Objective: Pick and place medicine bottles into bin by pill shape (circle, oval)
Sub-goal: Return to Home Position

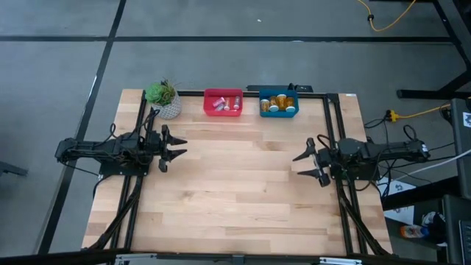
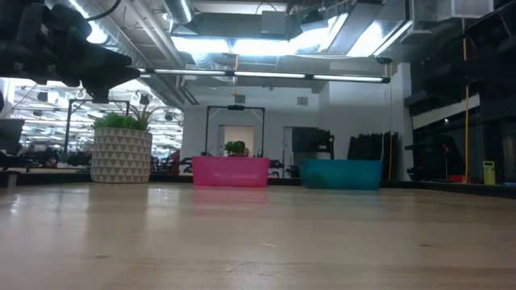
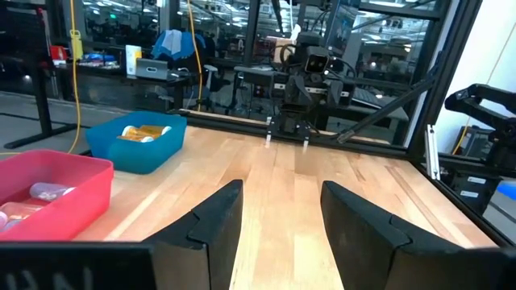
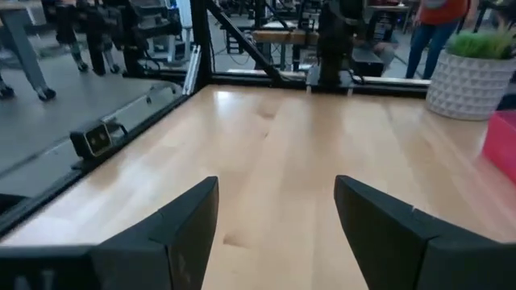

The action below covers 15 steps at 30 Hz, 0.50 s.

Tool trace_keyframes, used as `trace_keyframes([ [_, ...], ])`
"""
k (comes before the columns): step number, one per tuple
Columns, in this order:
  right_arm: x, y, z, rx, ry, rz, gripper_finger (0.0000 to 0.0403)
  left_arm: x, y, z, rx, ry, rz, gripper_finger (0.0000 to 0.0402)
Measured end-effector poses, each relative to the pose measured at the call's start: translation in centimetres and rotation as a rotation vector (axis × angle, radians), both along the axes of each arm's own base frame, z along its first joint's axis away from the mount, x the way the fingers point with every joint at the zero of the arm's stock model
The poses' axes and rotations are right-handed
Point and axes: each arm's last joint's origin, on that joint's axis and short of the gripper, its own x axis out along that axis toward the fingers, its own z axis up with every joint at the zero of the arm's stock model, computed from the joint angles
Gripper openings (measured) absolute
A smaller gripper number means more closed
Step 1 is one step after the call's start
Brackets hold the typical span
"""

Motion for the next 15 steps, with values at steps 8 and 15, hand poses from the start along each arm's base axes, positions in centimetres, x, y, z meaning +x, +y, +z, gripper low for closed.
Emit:
trace_keyframes([
  [8,-0.07,-0.59,-0.02,-0.057,0.031,-0.193,0.0250,0.00,0.00,0.00,0.000,0.000,0.000,0.0163],
  [15,-0.01,-0.59,0.43,-0.052,-0.015,-0.199,0.0250,0.00,0.00,0.00,0.000,0.000,0.000,0.0163],
])
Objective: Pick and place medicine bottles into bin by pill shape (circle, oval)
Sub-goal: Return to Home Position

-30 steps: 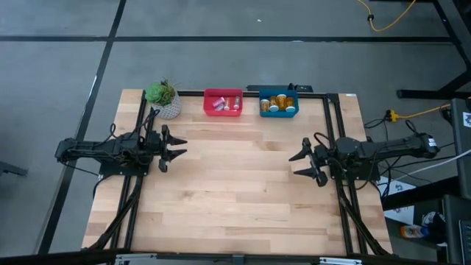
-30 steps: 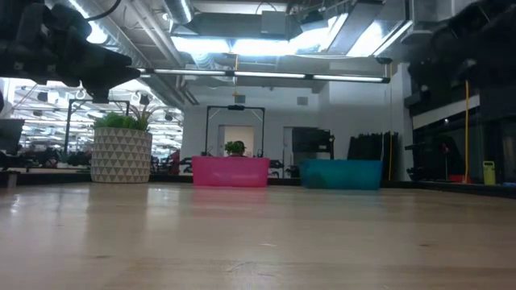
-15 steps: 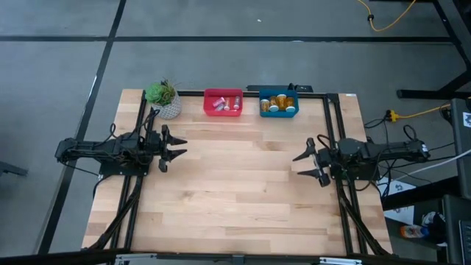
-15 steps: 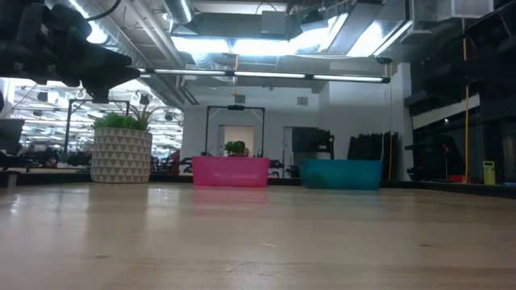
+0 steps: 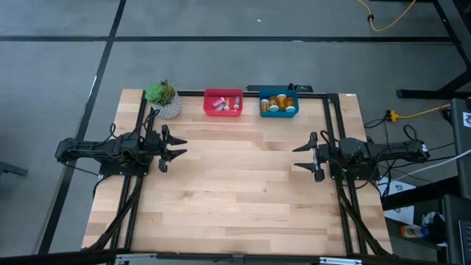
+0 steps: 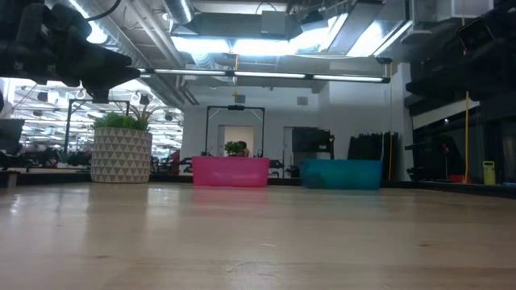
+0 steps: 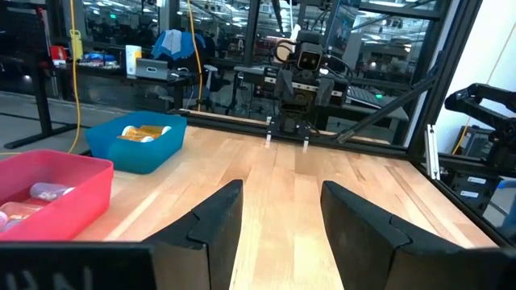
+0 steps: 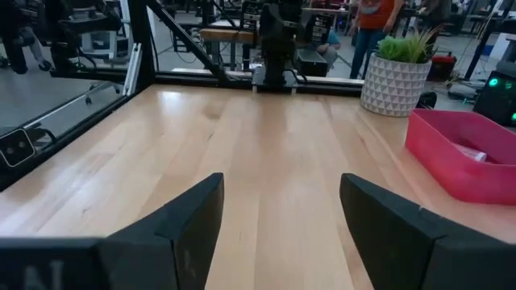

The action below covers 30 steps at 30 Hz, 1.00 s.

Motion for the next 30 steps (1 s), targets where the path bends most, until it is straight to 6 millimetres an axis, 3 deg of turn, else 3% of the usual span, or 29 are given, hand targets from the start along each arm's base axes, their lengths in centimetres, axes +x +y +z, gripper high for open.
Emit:
trace_keyframes([
  [30,0.22,0.12,-0.73,0.007,-0.040,0.034,0.0250,0.00,0.00,0.00,0.000,0.000,0.000,0.0163],
])
